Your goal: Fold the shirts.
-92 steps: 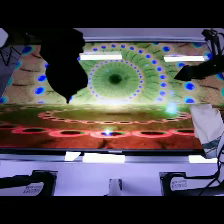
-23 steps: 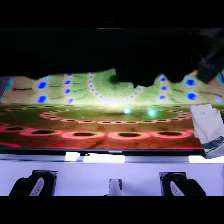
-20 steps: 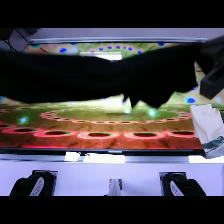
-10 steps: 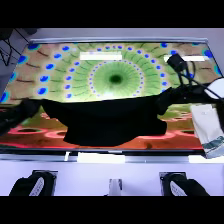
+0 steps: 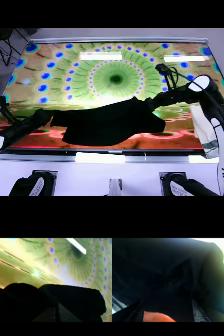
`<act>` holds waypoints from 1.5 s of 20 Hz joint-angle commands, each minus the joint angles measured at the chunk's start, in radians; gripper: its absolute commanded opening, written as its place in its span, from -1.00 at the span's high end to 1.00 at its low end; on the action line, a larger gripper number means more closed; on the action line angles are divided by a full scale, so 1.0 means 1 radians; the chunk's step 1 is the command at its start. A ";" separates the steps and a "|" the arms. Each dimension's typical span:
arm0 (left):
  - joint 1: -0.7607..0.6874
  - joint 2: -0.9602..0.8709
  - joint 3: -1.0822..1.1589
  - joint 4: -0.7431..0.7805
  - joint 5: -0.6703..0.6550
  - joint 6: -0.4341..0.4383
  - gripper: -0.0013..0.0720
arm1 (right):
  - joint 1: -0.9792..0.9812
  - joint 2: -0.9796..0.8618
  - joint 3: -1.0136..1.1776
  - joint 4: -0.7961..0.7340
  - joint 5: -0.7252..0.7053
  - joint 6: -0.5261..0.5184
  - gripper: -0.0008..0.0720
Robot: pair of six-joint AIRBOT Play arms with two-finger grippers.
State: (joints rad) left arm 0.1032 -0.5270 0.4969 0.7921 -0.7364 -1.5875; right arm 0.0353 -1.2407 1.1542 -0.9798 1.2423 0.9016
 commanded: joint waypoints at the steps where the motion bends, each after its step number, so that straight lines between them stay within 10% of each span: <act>1: 0.000 0.001 -0.006 -0.008 0.000 0.009 0.87 | 0.002 -0.048 -0.074 -0.025 0.060 0.040 -0.68; 12: 0.000 0.002 -0.006 -0.008 -0.016 0.010 0.87 | 0.140 -0.255 -0.174 0.169 -0.426 0.187 -0.59; 15: 0.000 0.001 -0.006 -0.007 -0.003 0.010 0.87 | 0.139 -0.254 -0.164 0.179 -0.450 0.195 0.91; 19: 0.003 0.001 0.135 -0.006 0.005 0.106 0.87 | 0.138 -0.109 0.002 0.152 -0.294 -0.146 0.92; 25: 0.122 0.001 0.762 0.024 0.004 0.163 0.87 | 0.138 0.396 0.464 -0.345 -0.471 -0.116 0.92; 30: 0.177 0.004 1.033 0.023 -0.040 0.101 0.87 | 0.138 0.625 0.539 -0.414 -0.482 0.023 0.92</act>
State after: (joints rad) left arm 0.2531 -0.5217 1.3861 0.8089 -0.7418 -1.4456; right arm 0.1722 -0.7326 1.6386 -1.3064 0.7670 0.8555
